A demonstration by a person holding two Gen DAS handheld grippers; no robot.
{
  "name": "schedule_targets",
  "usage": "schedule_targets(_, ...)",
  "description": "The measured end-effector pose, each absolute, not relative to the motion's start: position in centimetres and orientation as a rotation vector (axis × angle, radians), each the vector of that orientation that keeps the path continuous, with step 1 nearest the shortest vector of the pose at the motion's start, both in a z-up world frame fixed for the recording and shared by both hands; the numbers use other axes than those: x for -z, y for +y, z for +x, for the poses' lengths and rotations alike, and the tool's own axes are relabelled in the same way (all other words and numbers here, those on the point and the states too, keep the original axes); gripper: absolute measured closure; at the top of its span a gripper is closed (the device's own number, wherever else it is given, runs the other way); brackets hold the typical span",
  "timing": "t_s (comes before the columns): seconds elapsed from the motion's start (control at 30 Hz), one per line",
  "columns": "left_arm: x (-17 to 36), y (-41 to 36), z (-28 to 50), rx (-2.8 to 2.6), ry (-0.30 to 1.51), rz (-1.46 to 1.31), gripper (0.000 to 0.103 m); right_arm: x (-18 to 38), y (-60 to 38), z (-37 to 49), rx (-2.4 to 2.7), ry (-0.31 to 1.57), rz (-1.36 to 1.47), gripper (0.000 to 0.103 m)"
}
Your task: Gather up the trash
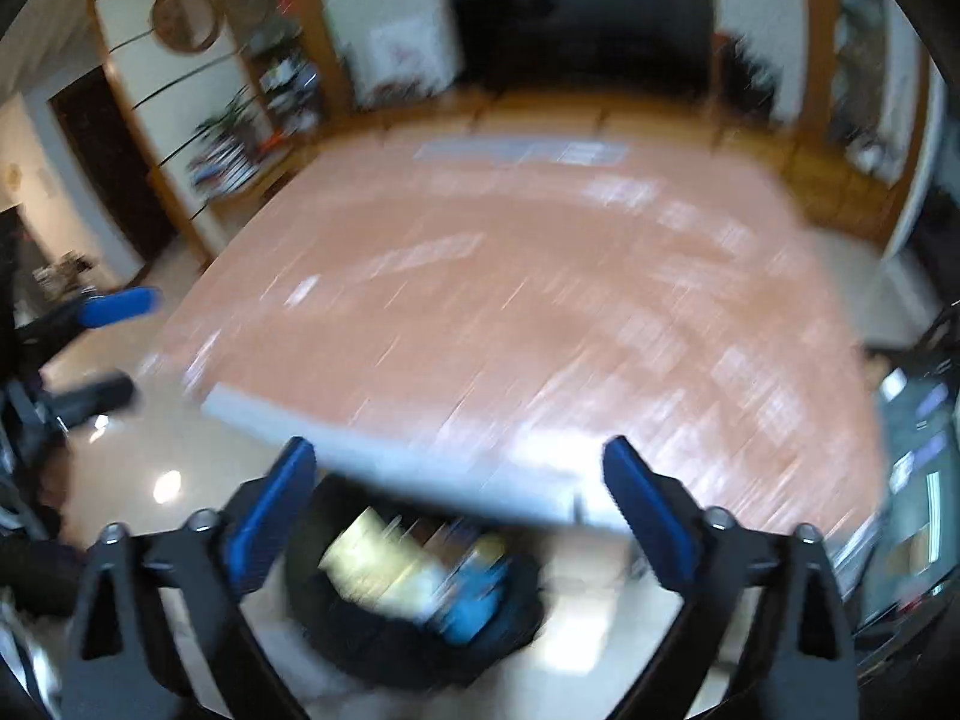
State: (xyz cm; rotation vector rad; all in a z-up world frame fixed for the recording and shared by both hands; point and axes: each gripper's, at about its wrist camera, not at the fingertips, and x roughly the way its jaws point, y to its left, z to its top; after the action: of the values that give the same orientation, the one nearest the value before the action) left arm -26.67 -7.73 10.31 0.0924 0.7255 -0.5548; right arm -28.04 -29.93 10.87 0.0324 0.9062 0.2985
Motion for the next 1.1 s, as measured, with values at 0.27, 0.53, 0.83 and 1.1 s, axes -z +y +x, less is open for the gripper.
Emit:
schedule_targets(0.27, -6.4, -3.7, -12.5, 0.206, 0.822, 0.029, 0.002, -6.4, -36.9, -13.9, -0.012, 0.959, -0.010, 0.004)
schedule_targets(0.53, -1.7, -0.6, -5.3, 0.042, 0.924, -0.008, 0.002, -3.1, -42.1, -7.1, 0.127, 1.008, 0.001, 0.004)
schedule_targets(0.83, -0.2, 0.7, -2.1, -0.008, 0.956, -0.001, 0.002, -1.9, -44.4, -5.8, 0.129, 0.969, 0.073, 0.004)
schedule_targets(1.1, -0.4, 0.4, -2.1, -0.016, 0.957, -0.010, 0.001, -1.6, -44.8, -5.8, 0.129, 0.970, 0.074, 0.004)
